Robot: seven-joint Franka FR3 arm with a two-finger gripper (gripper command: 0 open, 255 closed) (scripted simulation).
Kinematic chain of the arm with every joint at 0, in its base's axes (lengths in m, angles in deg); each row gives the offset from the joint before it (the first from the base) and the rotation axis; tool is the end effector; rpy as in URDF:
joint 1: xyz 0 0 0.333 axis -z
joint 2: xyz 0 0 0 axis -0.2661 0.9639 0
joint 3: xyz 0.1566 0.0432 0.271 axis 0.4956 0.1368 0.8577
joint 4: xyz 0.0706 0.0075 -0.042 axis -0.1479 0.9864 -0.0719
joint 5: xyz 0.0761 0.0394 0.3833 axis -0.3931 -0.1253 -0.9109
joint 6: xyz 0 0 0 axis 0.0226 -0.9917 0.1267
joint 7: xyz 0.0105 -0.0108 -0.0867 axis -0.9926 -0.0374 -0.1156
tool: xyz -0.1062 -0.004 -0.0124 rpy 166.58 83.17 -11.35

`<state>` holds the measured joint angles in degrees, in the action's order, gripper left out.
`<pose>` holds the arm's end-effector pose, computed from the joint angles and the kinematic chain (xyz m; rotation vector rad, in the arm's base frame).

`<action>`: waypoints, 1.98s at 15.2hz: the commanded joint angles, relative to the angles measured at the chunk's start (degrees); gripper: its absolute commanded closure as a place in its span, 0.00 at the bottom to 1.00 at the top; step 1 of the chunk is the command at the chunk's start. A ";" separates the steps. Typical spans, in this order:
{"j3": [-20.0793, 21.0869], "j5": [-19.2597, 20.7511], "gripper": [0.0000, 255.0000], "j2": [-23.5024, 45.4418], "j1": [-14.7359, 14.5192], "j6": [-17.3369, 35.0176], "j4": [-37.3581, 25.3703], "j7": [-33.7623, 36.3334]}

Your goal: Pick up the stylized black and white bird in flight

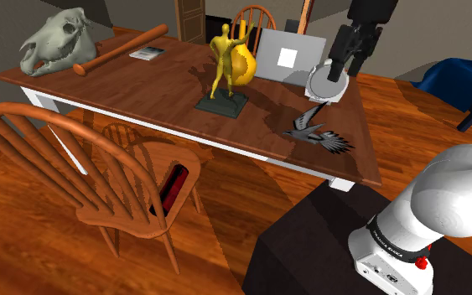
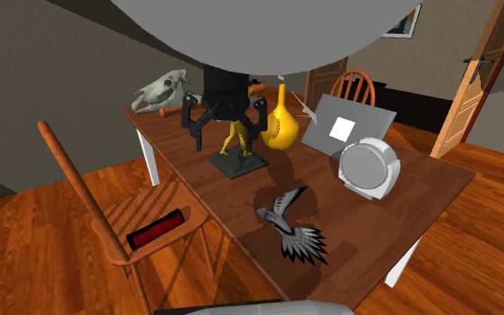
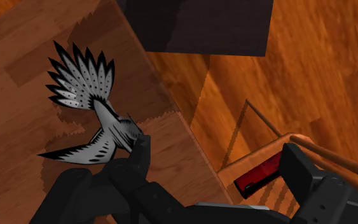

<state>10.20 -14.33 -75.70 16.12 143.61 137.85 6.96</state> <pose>0.2966 0.0249 0.6106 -3.0554 -0.0039 0.0780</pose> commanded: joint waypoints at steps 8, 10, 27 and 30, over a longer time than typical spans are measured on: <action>-6.52 5.39 0.00 -4.78 -0.61 13.02 14.58 -14.05; -8.70 7.04 0.00 -5.05 -0.56 17.16 17.99 -18.08; -29.04 15.17 0.00 13.01 -3.26 54.49 30.30 -47.69; -29.97 14.93 0.00 15.17 -3.76 57.71 31.39 -48.32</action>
<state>-19.40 0.69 -61.34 12.55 200.11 168.88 -41.08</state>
